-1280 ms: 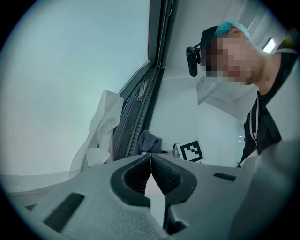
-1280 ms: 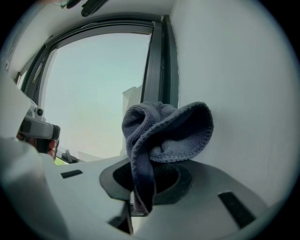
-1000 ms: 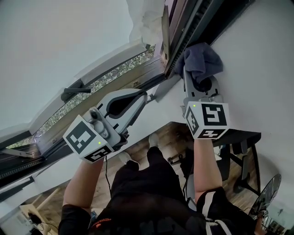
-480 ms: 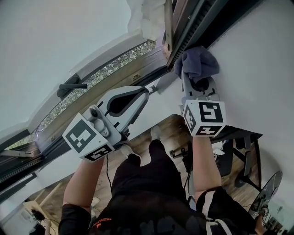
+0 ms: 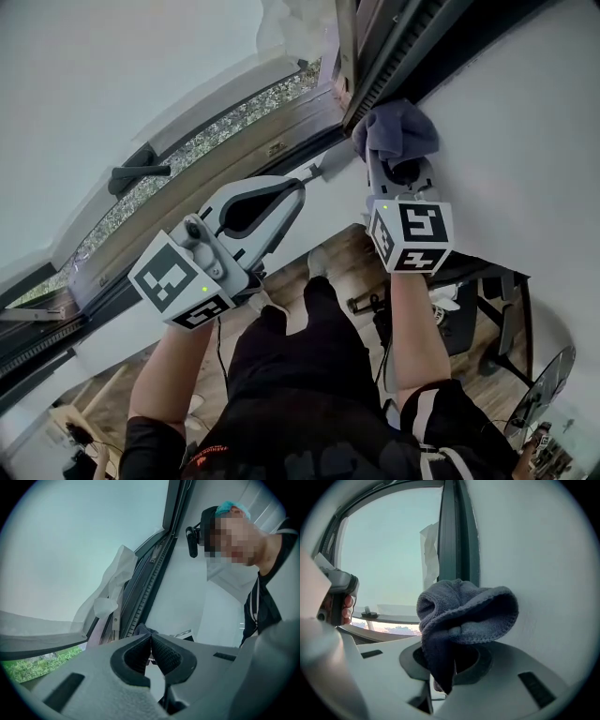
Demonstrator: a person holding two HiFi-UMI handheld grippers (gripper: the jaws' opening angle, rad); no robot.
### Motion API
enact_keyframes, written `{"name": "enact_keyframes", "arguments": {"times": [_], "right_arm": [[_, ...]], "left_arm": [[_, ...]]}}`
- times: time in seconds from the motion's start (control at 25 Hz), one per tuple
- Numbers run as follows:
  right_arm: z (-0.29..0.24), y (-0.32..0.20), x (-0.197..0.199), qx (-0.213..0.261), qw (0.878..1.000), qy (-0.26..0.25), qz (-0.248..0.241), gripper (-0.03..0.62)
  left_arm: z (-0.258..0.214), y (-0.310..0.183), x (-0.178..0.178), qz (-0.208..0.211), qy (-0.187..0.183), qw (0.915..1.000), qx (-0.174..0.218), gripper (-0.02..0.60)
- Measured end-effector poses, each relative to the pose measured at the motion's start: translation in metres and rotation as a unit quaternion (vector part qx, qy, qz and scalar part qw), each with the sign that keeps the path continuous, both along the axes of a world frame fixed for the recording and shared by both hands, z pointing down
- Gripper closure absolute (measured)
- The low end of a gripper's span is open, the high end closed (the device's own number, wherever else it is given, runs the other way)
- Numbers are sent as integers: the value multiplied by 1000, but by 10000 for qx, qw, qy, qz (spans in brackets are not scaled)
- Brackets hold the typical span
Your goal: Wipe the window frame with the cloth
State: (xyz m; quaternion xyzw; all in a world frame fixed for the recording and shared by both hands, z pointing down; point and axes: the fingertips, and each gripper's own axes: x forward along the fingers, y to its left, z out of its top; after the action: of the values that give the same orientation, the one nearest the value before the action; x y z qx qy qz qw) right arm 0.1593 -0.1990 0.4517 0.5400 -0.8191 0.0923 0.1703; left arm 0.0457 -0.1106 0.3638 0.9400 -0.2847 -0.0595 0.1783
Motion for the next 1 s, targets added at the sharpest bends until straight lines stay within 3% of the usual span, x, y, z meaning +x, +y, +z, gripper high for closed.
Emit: {"name": "enact_keyframes", "arguments": {"times": [1.0], "right_arm": [[86, 1, 3, -791, 9968, 53, -81, 542]], "left_arm": [[44, -9, 5, 9, -7, 9992, -407, 560]]}}
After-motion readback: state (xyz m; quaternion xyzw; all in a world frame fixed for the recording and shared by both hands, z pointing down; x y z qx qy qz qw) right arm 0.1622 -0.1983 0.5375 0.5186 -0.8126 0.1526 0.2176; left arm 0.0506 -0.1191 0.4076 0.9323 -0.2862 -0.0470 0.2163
